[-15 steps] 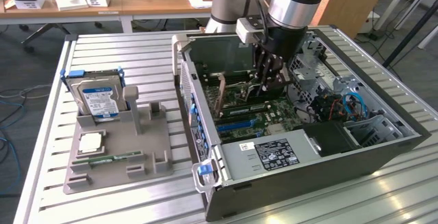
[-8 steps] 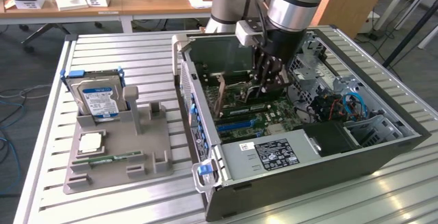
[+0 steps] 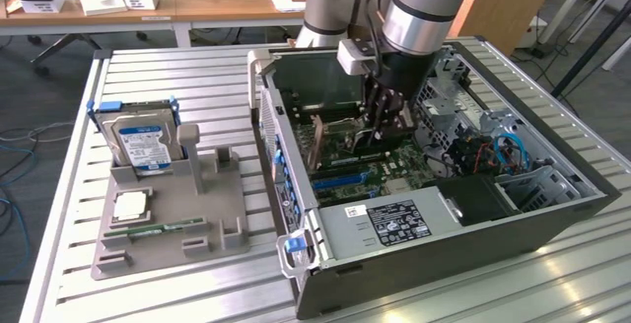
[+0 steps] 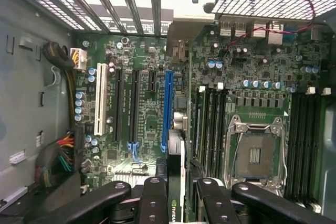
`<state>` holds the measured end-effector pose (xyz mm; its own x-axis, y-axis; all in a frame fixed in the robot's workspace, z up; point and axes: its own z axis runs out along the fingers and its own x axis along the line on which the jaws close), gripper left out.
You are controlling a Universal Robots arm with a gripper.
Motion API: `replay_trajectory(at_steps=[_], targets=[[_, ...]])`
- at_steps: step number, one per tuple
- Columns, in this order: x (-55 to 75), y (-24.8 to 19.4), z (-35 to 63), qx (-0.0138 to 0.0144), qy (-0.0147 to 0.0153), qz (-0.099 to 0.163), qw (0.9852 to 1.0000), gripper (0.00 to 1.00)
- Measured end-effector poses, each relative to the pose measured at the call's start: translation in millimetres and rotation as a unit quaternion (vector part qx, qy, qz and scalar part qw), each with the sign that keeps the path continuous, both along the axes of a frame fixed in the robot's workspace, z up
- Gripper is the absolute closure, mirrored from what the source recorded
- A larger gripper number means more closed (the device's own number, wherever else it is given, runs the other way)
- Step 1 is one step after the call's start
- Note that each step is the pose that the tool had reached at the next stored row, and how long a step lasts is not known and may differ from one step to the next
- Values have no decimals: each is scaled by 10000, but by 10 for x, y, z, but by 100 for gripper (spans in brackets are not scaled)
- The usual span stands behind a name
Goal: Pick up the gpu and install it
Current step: 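Insert the gpu into the slot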
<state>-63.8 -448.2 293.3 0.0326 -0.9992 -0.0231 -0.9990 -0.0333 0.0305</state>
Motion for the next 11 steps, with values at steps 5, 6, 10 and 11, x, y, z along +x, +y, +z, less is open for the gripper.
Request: replay_trajectory(at_steps=[5,6,10,11], targets=[[-1,0,-70,0,0,11,10000,74],[-1,0,-81,0,0,14,10000,74],[-2,0,-123,0,0,25,10000,74],[-2,0,-133,0,0,28,10000,74]])
